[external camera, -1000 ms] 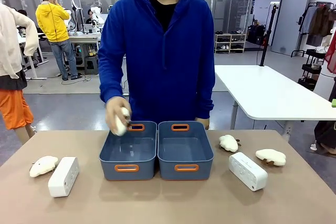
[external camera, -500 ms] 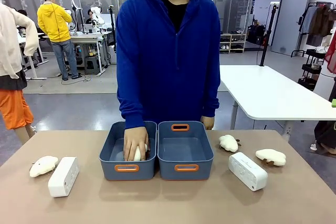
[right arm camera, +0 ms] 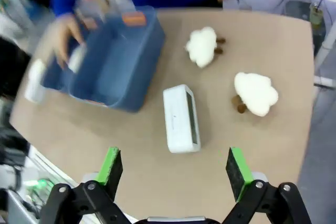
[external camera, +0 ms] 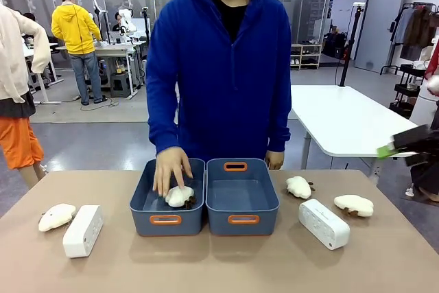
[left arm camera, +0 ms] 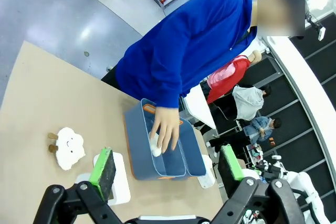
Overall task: Sort the digital clocks into the basket.
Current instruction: Pick up the Digital clock from the table and place it into the empty Plastic storage basket.
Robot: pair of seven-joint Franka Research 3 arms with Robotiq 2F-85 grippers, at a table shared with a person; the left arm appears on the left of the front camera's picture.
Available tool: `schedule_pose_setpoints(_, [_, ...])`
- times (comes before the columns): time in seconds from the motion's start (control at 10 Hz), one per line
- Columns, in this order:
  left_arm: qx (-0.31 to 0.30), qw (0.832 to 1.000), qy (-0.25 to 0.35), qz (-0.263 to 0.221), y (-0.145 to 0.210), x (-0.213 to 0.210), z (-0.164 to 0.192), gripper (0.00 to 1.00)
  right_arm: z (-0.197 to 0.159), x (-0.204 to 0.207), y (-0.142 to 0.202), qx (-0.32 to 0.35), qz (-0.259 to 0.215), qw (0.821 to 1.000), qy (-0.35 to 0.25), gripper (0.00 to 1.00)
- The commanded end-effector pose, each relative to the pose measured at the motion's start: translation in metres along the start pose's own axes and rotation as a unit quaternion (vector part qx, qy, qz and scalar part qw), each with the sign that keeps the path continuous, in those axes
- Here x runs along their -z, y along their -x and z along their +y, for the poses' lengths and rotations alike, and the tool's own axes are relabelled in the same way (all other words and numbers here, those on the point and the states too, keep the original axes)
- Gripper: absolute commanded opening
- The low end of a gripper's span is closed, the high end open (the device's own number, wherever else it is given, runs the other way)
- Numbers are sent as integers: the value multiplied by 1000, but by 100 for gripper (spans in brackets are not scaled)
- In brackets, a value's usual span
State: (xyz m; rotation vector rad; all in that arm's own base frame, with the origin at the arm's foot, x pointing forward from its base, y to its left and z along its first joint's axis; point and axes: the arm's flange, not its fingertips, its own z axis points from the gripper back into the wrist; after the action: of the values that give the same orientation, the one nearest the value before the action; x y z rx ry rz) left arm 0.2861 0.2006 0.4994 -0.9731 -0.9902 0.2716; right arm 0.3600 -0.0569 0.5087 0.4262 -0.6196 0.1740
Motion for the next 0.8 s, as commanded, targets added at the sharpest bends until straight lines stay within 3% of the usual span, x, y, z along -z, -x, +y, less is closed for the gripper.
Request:
schedule_pose_setpoints(0.0, [-2, 1000, 12, -5, -1, 1, 1, 100, 20, 46, -18, -105, 115, 982, 103, 100])
schedule_pose_setpoints(0.4, [-2, 1000, 12, -5, -1, 1, 1, 100, 55, 124, -10, -163, 194, 956, 150, 100])
schedule_pose_setpoints(0.7, [-2, 1000, 12, -5, -1, 1, 1, 100, 55, 161, 3, -126, 212, 960, 129, 100])
